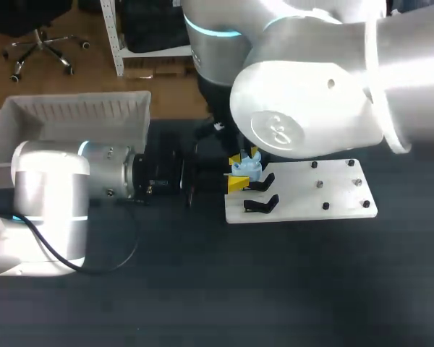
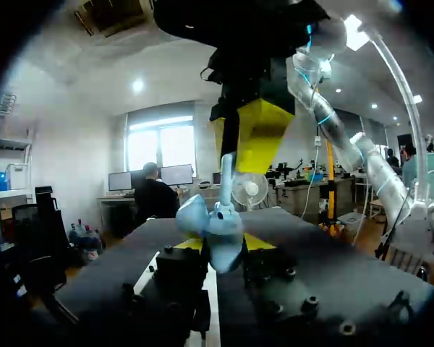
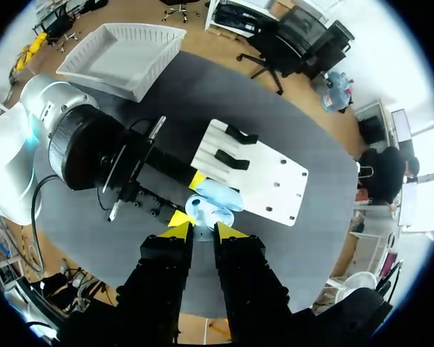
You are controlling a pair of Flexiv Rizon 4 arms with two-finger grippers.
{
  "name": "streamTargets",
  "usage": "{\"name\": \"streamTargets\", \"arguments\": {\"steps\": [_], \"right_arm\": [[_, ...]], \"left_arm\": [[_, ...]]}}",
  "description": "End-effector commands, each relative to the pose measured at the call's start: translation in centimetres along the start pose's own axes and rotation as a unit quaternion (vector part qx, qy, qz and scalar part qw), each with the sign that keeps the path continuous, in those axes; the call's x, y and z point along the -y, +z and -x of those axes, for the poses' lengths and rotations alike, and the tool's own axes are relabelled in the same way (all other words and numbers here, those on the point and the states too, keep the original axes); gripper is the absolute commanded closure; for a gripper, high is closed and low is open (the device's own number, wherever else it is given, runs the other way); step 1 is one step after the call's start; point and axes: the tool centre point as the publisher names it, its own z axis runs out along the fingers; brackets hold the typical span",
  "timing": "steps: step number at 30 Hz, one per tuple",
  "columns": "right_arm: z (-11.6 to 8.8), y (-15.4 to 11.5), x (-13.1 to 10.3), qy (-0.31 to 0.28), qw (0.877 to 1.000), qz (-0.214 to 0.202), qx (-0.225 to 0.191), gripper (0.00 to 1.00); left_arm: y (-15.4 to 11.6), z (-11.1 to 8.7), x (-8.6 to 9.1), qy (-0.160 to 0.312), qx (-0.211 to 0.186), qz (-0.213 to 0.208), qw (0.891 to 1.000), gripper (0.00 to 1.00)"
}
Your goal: Pick up each earbud case from the left stands, insert the matching earbuds, close the lid, and place the case in the box.
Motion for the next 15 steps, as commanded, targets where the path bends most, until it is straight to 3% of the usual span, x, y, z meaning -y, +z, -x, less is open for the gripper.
{"name": "streamTargets", "arguments": {"steps": [1,15], "right_arm": [[-0.14,0.17,-0.07,0.001,1.0,0.002,0.002,1.0],[0.1,0.54,-0.41,0.001,1.0,0.005,-0.001,1.0]], "left_arm": [[0.05,-0.09,0.16,0.002,0.001,0.003,1.0,1.0],[0.05,-0.09,0.16,0.002,0.001,0.003,1.0,1.0]]}}
